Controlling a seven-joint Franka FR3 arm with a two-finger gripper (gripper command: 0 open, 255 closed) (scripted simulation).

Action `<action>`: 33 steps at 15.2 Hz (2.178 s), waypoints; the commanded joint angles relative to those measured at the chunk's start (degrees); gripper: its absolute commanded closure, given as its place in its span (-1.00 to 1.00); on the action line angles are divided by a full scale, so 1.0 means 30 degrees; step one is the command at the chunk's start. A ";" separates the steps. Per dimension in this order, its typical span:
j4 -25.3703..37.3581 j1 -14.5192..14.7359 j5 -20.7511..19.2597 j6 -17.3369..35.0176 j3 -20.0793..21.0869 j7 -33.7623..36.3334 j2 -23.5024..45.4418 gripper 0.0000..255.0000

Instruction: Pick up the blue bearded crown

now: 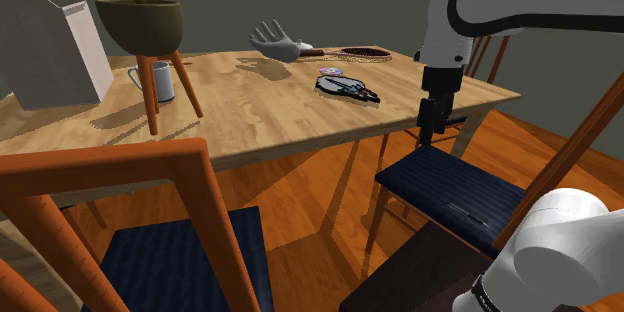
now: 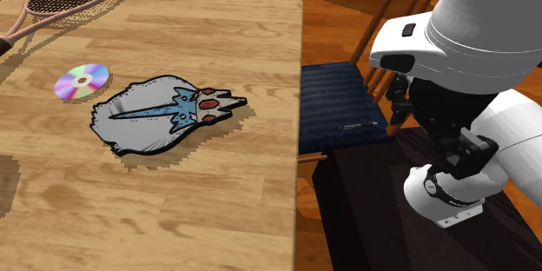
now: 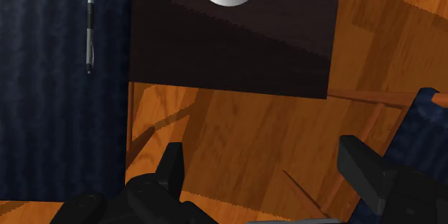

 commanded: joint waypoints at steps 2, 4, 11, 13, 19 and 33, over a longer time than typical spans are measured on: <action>0.0320 -0.0084 -0.0117 0.0439 -0.0130 -0.0060 0.0613 -1.00; 0.1021 -0.0241 -0.0322 0.1263 -0.0389 -0.0174 0.1843 -1.00; 0.4090 -0.0708 -0.0730 0.3534 -0.1282 -0.0553 0.6137 -1.00; 0.5140 -0.0825 -0.0754 0.4007 -0.1534 -0.0669 0.7359 -1.00; 0.8770 -0.1192 -0.0569 0.4948 -0.2272 -0.1064 1.1043 -1.00; 1.2199 -0.1800 0.0150 0.6902 -0.3021 -0.1617 1.5450 -1.00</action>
